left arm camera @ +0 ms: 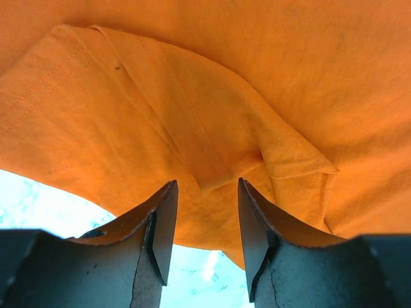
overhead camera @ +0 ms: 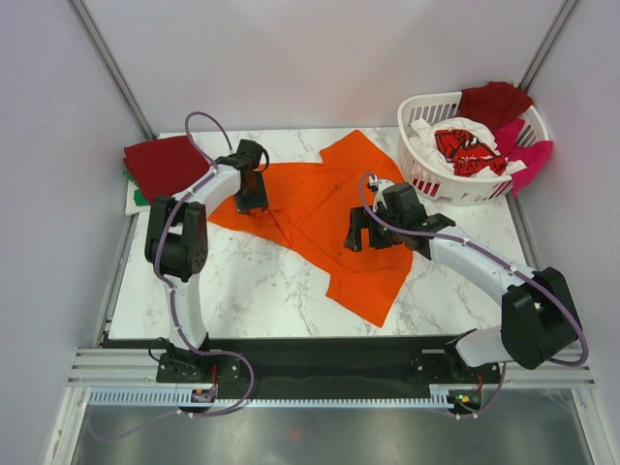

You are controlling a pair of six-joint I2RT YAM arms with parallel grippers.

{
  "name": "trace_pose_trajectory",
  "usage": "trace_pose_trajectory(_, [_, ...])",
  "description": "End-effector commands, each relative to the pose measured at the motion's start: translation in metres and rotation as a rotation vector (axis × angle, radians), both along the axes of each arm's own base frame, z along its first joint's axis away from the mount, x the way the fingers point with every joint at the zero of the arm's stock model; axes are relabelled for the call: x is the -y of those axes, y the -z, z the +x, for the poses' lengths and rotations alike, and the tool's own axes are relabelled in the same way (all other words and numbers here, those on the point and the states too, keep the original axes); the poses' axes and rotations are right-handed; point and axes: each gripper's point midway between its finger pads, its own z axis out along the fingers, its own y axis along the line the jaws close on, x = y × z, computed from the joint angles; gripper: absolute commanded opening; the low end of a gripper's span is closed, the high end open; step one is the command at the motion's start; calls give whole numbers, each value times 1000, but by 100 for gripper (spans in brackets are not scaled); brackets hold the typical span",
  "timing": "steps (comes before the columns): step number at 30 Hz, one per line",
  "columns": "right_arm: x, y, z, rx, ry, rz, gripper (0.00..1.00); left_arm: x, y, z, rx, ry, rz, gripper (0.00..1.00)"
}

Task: Fold and stack the t-shirts
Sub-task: Flatten the tshirt out

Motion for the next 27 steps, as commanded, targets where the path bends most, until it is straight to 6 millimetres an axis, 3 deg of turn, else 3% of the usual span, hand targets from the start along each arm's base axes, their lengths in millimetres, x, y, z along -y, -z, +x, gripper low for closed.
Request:
trace_pose_trajectory(1, [-1, -3, 6, 42, -5, -5, 98, 11, -5, 15, 39, -4, -41, 49])
trace_pose_trajectory(8, [-1, 1, 7, 32, -4, -12, 98, 11, 0, 14, 29, -9, -43, 44])
trace_pose_trajectory(11, [-1, 1, 7, 33, -4, -14, 98, 11, 1, 16, 31, -9, -43, 36])
trace_pose_trajectory(19, [1, 4, 7, 32, -3, -20, 98, 14, 1, 24, 42, 6, -48, 3])
trace_pose_trajectory(23, [1, 5, 7, 29, -2, -23, 98, 17, -4, 25, 50, 26, -57, 2])
trace_pose_trajectory(26, [2, 5, 8, 32, 0, -29, 98, 17, -26, 23, 85, 42, -70, 2])
trace_pose_trajectory(27, [2, 4, 8, 36, 2, -29, 98, 16, -43, 20, 116, 45, -75, 2])
